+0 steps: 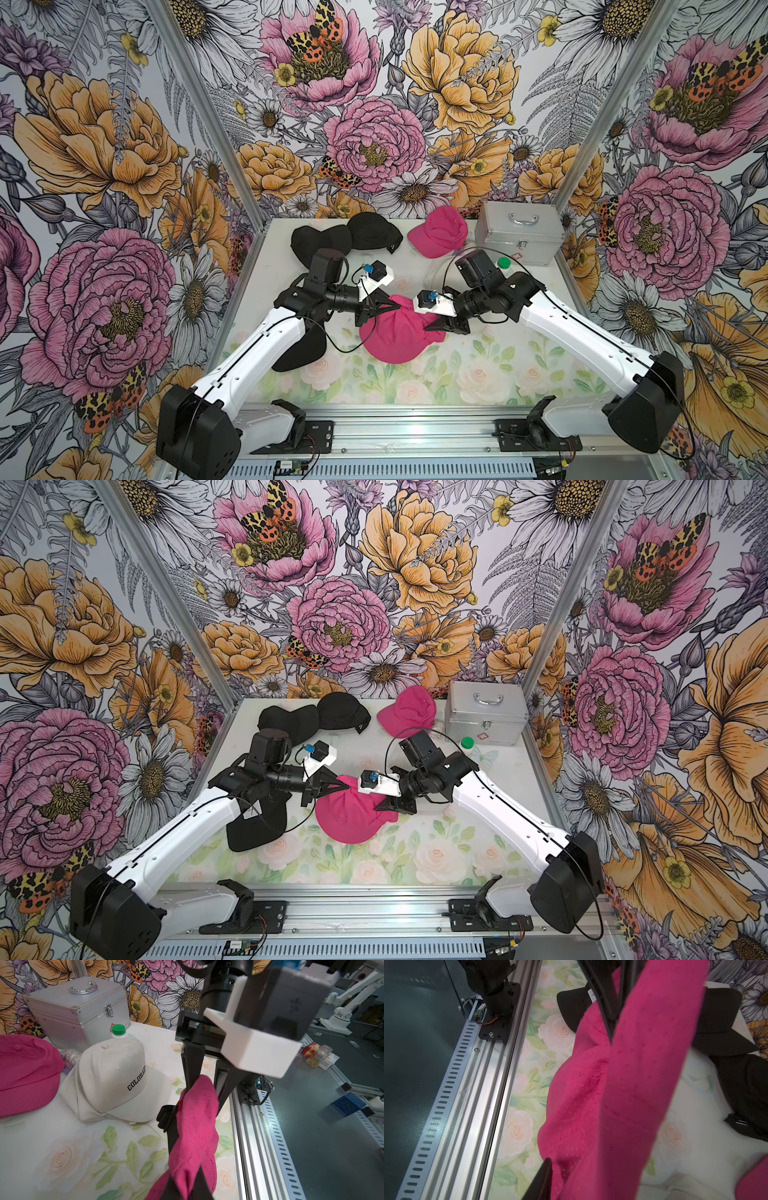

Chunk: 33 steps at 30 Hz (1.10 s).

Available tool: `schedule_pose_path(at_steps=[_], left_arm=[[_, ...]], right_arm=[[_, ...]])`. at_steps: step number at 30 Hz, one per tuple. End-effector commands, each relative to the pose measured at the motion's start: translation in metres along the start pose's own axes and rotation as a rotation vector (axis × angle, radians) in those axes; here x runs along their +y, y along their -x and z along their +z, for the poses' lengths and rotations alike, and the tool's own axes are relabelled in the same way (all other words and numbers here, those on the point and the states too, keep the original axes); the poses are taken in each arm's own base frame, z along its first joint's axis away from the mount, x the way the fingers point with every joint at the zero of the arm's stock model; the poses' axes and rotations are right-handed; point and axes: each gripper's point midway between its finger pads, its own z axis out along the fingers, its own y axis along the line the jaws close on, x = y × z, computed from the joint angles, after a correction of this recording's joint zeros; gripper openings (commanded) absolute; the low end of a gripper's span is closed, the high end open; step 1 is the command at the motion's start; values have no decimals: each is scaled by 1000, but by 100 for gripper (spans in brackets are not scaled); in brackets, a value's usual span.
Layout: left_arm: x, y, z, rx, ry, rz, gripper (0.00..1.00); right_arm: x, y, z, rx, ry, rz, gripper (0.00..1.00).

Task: Stack the baseball caps by color
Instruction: Place the baseball cap at the center of the board.

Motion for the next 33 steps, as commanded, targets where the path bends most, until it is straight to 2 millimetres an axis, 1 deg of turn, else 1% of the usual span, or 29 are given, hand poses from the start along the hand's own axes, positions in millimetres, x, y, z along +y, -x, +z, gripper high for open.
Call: schedule_pose_path(at_steps=[1,3,5,7,10,12,15,16,18,19,20,24,28,30,33], left_arm=[[9,20,-10,-64,105,44,0],[9,22,-11,-83,119,50,0],[8,22,-13,-98,128,51,0],[5,23,-15,-109,129,55,0],[4,22,-15,-121,133,58,0],[6,23,-15,-129,135,55,0],[11,23,-14,-134,141,38,0],[13,23,-14,-134,145,28,0],[19,23,-15,-133,165,1,1],[22,21,-15,-133,176,-14,1],[24,21,-15,-136,185,-20,1],[37,17,-17,-169,250,-71,5],[53,12,-20,-202,336,-152,4],[55,8,-15,-219,340,-198,1],[52,-8,4,-189,328,-247,2]], right_arm=[[-7,4,-6,-40,-65,76,35],[-11,1,-5,-49,-99,110,35],[-20,-3,-2,-57,-153,156,35],[-33,-5,1,-83,-223,213,35],[-52,-2,1,-147,-329,287,38],[-53,4,2,-183,-336,293,40],[-44,4,9,-186,-306,263,39],[-40,4,12,-185,-289,237,34],[-27,11,14,-217,-219,173,18],[-25,14,14,-227,-200,155,9],[-27,14,13,-227,-203,153,0],[-41,7,12,-214,-221,149,0],[-48,1,8,-190,-225,137,0],[-48,-4,8,-169,-204,135,0],[-49,-10,12,-125,-159,137,0]])
